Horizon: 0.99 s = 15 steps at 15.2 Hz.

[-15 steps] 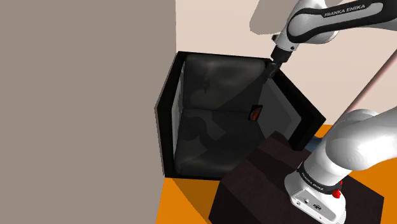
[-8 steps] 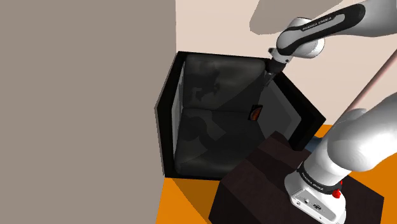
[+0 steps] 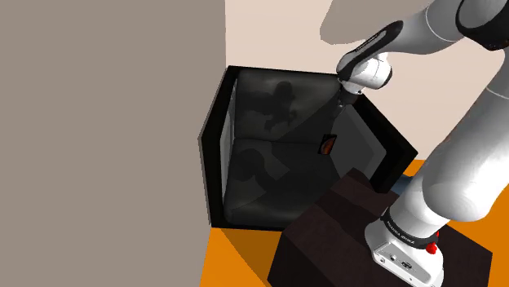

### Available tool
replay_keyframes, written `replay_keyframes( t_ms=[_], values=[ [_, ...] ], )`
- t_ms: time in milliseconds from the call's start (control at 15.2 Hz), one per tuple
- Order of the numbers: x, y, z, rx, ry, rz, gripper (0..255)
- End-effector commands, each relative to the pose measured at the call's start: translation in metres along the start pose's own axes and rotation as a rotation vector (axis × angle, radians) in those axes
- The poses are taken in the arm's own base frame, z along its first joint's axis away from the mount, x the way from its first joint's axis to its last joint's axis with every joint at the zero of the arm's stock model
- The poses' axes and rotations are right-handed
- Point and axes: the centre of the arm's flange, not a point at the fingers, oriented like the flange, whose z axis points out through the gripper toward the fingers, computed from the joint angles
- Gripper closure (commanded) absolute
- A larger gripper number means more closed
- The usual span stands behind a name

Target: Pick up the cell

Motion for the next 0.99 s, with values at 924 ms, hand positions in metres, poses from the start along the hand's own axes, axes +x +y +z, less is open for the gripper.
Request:
replay_keyframes(
  t_ms=[924],
  values=[
    [0.010, 0.113, 0.142, 0.052, 0.028, -0.077, 0]
  ],
)
